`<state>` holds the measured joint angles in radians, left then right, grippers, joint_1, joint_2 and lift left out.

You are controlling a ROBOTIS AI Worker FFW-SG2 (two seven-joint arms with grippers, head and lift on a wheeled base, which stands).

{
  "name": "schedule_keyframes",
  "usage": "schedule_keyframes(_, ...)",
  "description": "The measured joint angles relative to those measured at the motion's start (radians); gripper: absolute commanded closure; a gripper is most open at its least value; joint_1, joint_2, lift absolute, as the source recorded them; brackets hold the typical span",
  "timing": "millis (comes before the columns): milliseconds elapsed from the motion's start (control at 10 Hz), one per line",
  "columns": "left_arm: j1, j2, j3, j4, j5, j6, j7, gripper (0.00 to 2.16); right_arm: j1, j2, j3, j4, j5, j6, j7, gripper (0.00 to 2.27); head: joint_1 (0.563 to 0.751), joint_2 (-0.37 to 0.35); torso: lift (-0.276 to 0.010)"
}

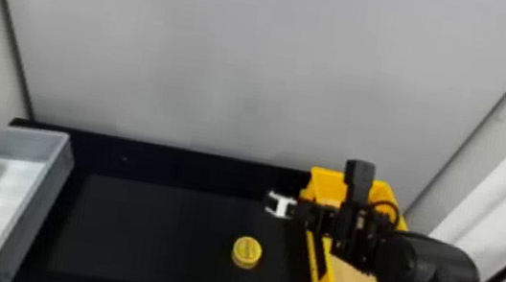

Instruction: Pick up the round yellow can and place it in the yellow rectangular box

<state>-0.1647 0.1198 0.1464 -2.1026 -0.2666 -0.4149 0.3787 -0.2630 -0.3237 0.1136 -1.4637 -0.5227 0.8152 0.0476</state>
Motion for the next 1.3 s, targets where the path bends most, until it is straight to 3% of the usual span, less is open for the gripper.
schedule_keyframes(300, -0.008, -0.004, -0.017, 0.006, 0.000, -0.006, 0.004, 0.45, -0.004, 0.031, 0.052, 0.165, 0.079, -0.099, 0.075, 0.12, 0.641, -0.169, 0.000)
schedule_keyframes(700, -0.019, -0.004, -0.036, 0.020, 0.000, -0.019, 0.010, 0.45, -0.042, 0.103, 0.080, 0.393, 0.321, -0.319, 0.202, 0.08, 0.641, -0.169, 0.000)
schedule_keyframes(1300, -0.023, -0.003, -0.041, 0.024, 0.000, -0.033, 0.013, 0.45, -0.070, 0.154, 0.122, 0.570, 0.429, -0.466, 0.294, 0.10, 0.641, -0.169, 0.000)
